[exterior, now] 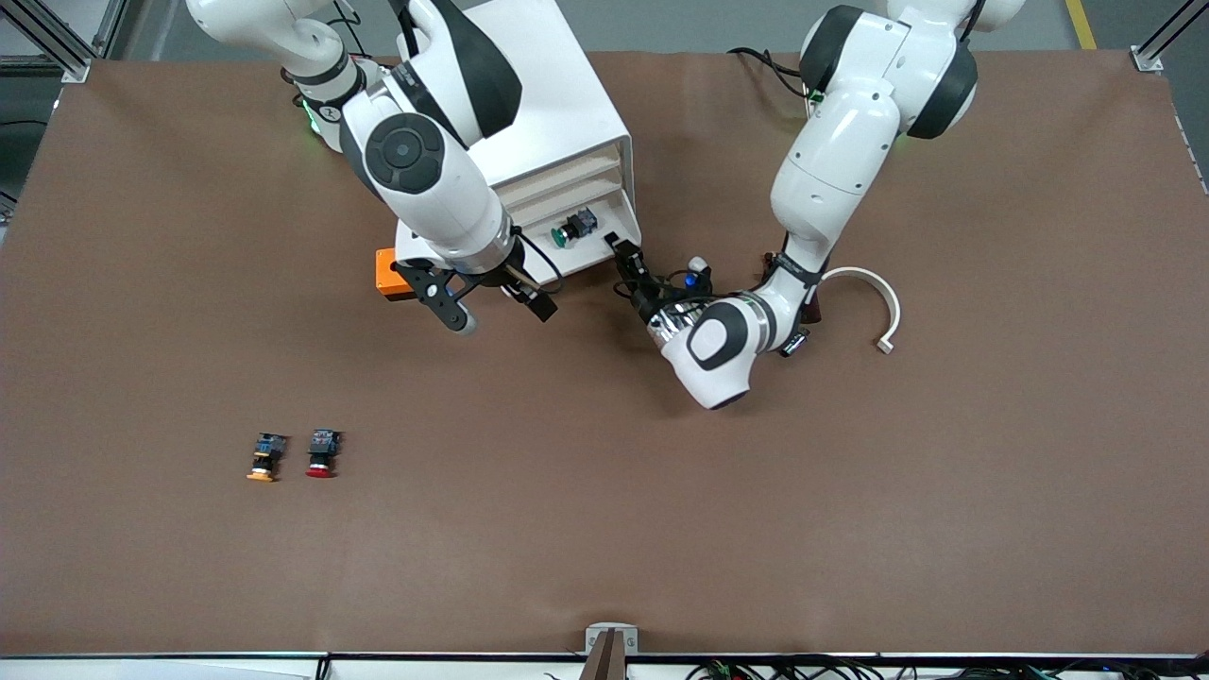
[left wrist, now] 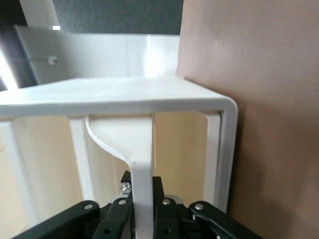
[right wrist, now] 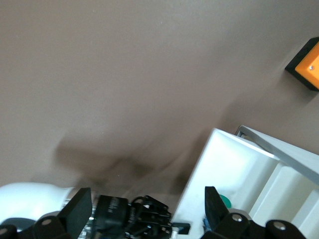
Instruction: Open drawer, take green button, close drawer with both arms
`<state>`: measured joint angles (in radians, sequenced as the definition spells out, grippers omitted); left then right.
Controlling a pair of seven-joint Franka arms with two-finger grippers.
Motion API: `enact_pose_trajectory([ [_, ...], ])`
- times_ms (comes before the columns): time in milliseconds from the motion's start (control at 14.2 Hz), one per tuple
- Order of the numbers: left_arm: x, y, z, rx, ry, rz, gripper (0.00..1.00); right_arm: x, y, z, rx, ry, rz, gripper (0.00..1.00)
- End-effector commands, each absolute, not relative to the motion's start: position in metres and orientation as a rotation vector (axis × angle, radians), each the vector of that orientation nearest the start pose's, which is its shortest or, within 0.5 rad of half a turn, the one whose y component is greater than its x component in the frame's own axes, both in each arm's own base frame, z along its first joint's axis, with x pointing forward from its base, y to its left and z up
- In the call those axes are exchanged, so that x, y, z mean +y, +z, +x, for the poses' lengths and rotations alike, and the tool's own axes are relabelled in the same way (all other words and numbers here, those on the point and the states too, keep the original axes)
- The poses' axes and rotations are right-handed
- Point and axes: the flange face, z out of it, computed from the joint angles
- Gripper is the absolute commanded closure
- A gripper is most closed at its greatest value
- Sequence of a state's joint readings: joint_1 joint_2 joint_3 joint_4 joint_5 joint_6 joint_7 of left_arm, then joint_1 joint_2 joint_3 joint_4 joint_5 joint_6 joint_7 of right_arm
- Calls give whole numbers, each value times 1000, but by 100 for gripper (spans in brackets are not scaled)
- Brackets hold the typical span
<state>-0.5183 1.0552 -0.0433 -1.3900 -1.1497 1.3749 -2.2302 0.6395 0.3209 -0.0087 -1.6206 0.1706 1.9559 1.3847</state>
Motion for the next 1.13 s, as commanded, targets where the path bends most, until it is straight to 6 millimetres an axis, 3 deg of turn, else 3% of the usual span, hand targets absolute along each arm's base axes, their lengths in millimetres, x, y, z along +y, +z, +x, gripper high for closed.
enact_pose_trajectory([
  [0, -404, 99, 507, -1745, 1641, -845, 88, 422, 425, 511, 1238, 134, -2791, 0],
  [212, -380, 101, 528, -1782, 1676, -817, 88, 459, 395, 489, 1283, 86, -2789, 0],
  [495, -371, 104, 541, -1820, 1688, -812, 81, 506, 347, 456, 1322, -23, -2821, 0],
  [565, -371, 103, 541, -1828, 1687, -812, 75, 513, 337, 449, 1322, -40, -2840, 0],
  [777, -371, 105, 545, -1833, 1711, -855, 23, 527, 321, 432, 1298, -46, -2881, 0],
  [989, -362, 107, 556, -1873, 1774, -954, 1, 528, 303, 427, 1289, -59, -2919, 0],
  [1060, -355, 110, 566, -1892, 1800, -986, 1, 528, 297, 427, 1295, -56, -2927, 1],
])
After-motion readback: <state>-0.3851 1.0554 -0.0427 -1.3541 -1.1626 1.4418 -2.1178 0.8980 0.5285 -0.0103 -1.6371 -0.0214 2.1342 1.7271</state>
